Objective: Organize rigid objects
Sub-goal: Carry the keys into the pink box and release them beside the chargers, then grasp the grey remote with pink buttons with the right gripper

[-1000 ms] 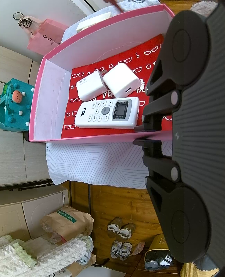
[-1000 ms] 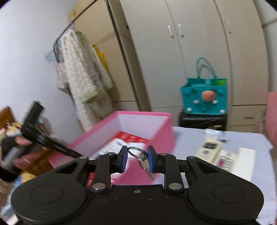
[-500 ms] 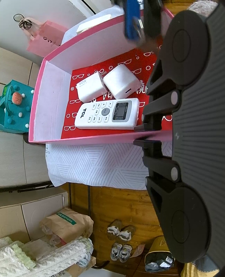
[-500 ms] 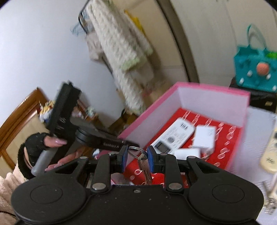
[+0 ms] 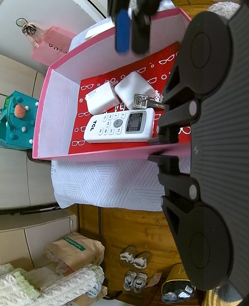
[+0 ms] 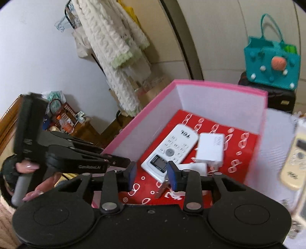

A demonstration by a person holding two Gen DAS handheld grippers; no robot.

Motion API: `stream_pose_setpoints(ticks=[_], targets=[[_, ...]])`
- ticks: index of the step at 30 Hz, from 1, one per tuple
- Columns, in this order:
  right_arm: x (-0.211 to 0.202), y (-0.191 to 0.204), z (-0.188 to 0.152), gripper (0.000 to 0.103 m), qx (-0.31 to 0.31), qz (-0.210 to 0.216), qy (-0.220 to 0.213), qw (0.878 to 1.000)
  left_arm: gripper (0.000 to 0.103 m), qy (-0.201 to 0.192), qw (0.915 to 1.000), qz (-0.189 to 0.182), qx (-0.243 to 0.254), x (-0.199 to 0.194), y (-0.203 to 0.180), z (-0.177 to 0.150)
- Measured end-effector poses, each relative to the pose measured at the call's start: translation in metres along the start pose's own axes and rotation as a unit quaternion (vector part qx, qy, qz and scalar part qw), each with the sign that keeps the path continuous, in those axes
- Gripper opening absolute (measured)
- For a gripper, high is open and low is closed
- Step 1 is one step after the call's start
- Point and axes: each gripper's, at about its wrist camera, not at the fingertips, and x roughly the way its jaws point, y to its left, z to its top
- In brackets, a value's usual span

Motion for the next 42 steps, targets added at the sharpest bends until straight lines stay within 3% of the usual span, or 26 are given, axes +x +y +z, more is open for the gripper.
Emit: stream_pose_setpoints(ticks=[7,16,26,39,42], targets=[[-0.06,-0.018,-0.012,0.046,-0.018,-0.056,-0.024,0.998,0.009,0.0,1.0,-0.003,-0.001,0.0,0.001,0.0],[-0.104,-0.065,-0.046,0.049,0.0,-0.133,-0.012,0.991,0.009,0.001,1.0,0.004,0.0,0.0,-0.001,0.0],[-0.082,-0.133,-0.079,0.052,0.092,-0.172,-0.013,0.981,0.009,0.001,0.9999,0.006,-0.008,-0.001,-0.001,0.0],[-0.047,-0.163,-0.082,0.056,0.136,-0.208,-0.028,0.968,0.009,0.002,0.9999,0.009,-0.005,-0.001,-0.003,0.0],[-0.04,-0.163,-0.083,0.06,0.134,-0.24,-0.039,0.961,0.009,0.003,0.9999,0.005,-0.011,-0.001,-0.001,0.0]])
